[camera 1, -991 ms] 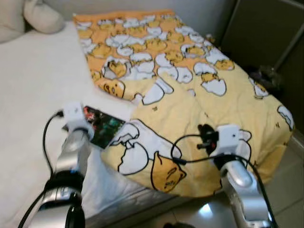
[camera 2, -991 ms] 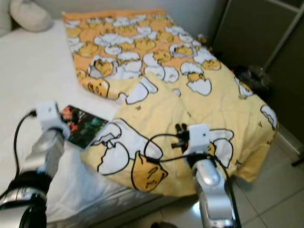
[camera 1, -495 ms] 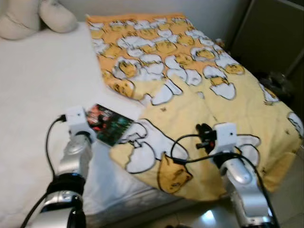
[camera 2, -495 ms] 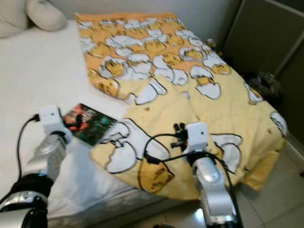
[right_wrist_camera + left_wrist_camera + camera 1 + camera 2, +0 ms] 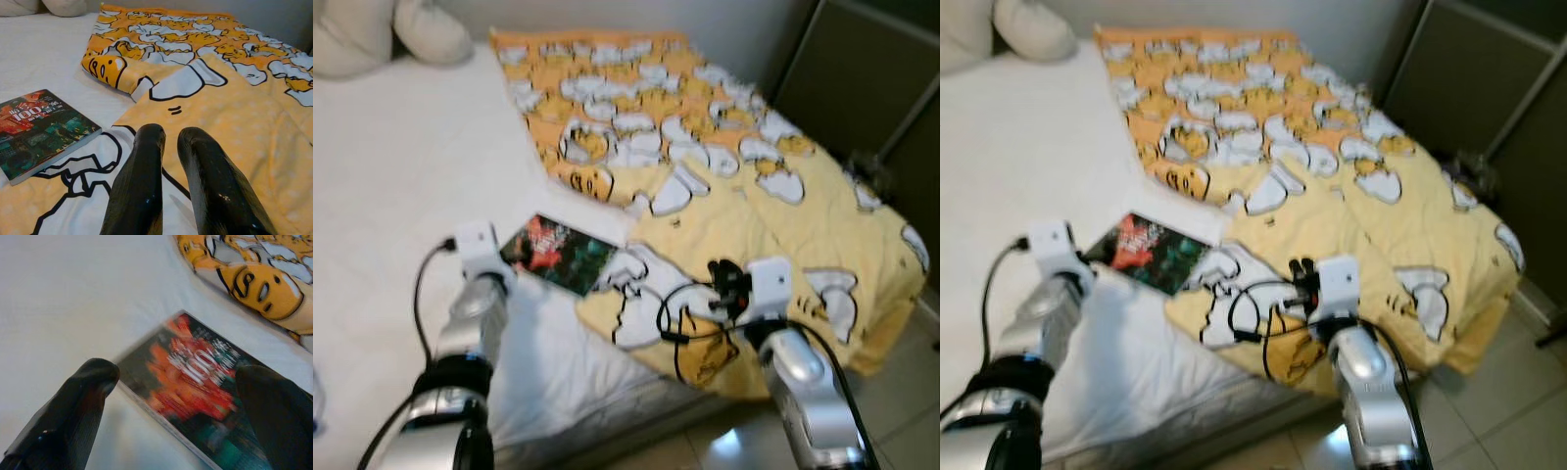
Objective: Clean up the room
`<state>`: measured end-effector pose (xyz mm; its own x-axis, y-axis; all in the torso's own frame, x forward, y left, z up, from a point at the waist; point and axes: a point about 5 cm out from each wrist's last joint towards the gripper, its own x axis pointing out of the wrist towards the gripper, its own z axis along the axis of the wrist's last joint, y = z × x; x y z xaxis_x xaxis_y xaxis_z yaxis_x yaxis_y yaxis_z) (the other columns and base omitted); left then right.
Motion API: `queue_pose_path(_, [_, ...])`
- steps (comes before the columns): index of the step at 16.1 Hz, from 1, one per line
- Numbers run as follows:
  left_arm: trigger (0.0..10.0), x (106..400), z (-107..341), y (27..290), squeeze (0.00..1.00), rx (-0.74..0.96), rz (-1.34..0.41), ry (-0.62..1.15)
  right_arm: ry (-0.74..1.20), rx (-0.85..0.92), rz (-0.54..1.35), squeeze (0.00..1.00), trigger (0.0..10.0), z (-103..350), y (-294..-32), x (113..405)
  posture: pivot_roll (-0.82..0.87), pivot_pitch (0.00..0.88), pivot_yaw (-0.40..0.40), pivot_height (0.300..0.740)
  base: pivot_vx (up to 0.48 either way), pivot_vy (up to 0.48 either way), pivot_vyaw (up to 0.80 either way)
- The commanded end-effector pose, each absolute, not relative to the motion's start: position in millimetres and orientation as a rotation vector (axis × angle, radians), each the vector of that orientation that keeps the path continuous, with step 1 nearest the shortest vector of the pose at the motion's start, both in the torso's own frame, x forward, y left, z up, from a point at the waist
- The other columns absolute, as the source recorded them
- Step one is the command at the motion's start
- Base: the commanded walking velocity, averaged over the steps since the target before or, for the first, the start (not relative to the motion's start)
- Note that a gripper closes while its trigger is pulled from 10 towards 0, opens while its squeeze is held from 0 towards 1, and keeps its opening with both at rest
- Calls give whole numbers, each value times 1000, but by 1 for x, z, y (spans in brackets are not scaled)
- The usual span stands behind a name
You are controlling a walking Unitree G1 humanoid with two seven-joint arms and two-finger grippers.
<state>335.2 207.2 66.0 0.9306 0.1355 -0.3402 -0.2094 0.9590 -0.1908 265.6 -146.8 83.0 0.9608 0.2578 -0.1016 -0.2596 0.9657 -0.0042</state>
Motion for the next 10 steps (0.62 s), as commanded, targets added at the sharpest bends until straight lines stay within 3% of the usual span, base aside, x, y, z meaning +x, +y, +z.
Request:
queue_pose_path(1, [10000, 338, 60, 191, 0, -363, 124, 395, 90, -18, 235, 318, 10000, 85, -155, 266, -59, 28, -56, 740, 0, 0, 0])
queue_pose_path(3, [10000, 337, 52, 177, 0, -433, 88, 433, 90, -15, 232, 318, 10000, 86, -155, 266, -72, 34, -60, 740, 0, 0, 0])
queue_pose_path(10, [10000, 330, 33, 161, 0, -423, 126, 526, 135, -33, 237, 318, 10000, 82, -163, 247, -126, 100, -84, 740, 0, 0, 0])
